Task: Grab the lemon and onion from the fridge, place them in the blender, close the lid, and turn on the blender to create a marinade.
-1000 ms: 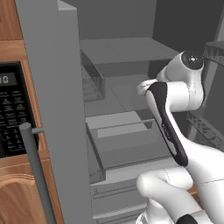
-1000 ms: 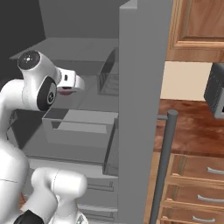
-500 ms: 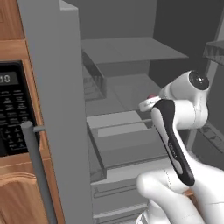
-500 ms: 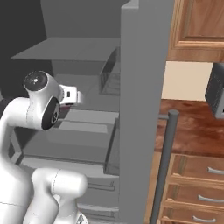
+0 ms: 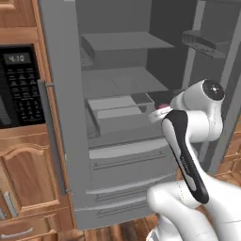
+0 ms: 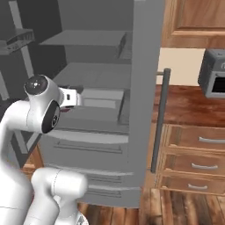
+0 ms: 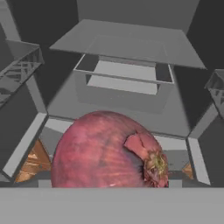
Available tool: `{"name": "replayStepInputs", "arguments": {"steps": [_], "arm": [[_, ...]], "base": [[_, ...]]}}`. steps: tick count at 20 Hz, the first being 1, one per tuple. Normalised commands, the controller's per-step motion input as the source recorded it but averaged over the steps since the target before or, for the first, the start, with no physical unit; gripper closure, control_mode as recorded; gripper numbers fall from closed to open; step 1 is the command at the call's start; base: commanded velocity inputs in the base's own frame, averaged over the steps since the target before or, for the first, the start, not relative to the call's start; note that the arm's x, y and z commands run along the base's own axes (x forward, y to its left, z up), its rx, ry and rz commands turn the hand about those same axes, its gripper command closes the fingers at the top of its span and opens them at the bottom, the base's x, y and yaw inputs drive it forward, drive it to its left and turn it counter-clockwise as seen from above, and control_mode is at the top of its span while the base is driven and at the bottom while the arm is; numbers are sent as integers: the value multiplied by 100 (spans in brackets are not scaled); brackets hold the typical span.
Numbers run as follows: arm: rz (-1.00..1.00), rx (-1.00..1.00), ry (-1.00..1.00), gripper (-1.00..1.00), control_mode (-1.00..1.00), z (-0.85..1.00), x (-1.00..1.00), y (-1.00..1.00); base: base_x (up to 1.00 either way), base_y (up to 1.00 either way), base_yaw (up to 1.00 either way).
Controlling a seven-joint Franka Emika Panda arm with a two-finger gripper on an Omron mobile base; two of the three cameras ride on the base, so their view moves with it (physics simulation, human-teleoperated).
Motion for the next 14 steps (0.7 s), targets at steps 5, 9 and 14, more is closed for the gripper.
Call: {"name": "replayStepInputs", "arguments": {"steps": [5, 9, 14], "arm": [[0, 0, 0, 100, 100, 0, 0, 0], [0, 0, 0, 100, 100, 0, 0, 0], [0, 0, 0, 100, 100, 0, 0, 0]], "base": [[-49, -24, -36], [-6, -45, -59], [2, -50, -75]]}}
